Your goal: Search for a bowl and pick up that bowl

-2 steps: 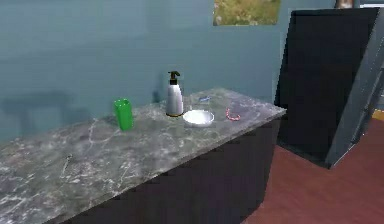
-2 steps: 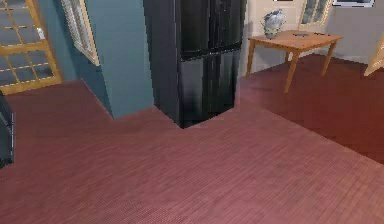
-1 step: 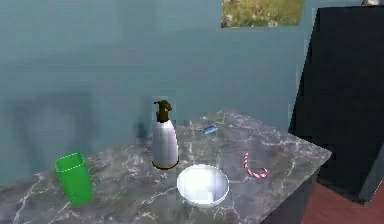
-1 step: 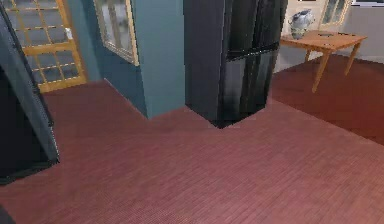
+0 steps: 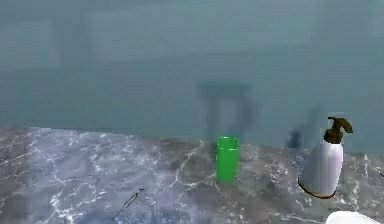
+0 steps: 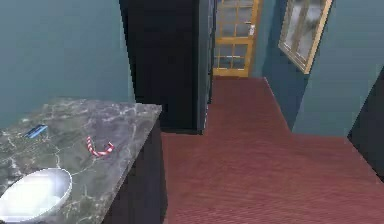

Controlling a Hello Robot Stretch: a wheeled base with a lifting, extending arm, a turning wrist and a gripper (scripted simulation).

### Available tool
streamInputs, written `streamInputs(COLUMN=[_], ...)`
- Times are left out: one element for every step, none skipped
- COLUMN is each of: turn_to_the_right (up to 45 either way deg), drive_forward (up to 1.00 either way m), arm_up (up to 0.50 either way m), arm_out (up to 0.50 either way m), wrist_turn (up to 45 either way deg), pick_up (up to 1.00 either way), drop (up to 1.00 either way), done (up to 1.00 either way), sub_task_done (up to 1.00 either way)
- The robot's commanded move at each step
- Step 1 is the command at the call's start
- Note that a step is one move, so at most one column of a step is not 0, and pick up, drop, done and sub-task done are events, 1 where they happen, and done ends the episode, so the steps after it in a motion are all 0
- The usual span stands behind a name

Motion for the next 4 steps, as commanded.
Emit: streamInputs(turn_to_the_right=[-33.0,0.0,0.0,0.0], drive_forward=[0.0,0.0,0.0,0.0], arm_up=[0.0,0.5,0.38,0.0], arm_out=[0.0,0.0,0.0,0.1], wrist_turn=[0.0,0.0,0.0,0.0], pick_up=[0.0,0.0,0.0,0.0], drop=[0.0,0.0,0.0,0.0], done=[0.0,0.0,0.0,0.0], sub_task_done=[0.0,0.0,0.0,0.0])
